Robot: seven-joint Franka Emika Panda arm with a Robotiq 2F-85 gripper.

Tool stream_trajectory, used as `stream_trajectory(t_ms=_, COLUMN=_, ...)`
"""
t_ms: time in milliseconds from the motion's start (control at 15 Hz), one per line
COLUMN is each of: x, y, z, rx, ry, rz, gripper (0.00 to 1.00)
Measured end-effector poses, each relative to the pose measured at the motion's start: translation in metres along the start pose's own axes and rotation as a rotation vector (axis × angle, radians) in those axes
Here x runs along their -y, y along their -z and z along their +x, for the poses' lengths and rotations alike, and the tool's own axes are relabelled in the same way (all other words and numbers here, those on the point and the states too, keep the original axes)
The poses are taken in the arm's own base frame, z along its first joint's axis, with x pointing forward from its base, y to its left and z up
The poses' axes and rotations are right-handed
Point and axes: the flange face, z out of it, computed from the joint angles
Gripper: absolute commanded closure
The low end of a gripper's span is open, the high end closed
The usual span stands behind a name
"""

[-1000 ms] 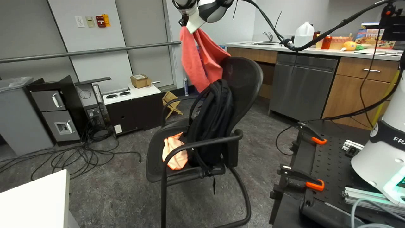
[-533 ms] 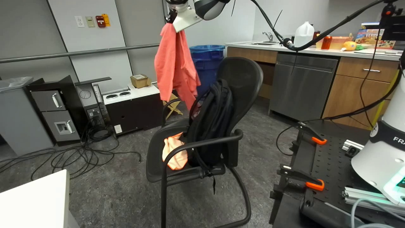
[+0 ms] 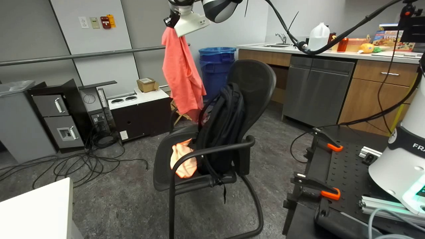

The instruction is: Take the towel and the shirt off the back of the chair and put them on the seat

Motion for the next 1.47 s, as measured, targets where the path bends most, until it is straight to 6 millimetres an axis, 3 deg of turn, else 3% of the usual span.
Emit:
stream_trajectory(t_ms=267, x=-0.001, y=-0.004, z=-0.021, rx=0.038, ry=0.017, rz=-0.003, gripper=0.29)
stream_trajectory(t_ms=533, x=-0.018, y=-0.016, z=-0.036, rx=0.082, ry=0.014, rz=-0.029, gripper=0.01)
stream_trajectory(t_ms=867, x=-0.059, y=-0.035, z=-0.055, rx=0.201, ry=0.01, rz=-0.066, gripper=0.0)
stream_trajectory(t_ms=1067, x=-0.079, y=-0.038, z=-0.061, rx=0.292, ry=0.02, rz=-0.037, gripper=0.0)
stream_trajectory(t_ms=1200, x=-0.084, y=-0.033, z=-0.061, rx=0.355, ry=0.011, rz=0.016, gripper=0.0)
stream_trajectory(t_ms=1467, x=-0.076, y=-0.018, z=-0.057, rx=0.474, ry=-0.031, rz=0.17, gripper=0.0)
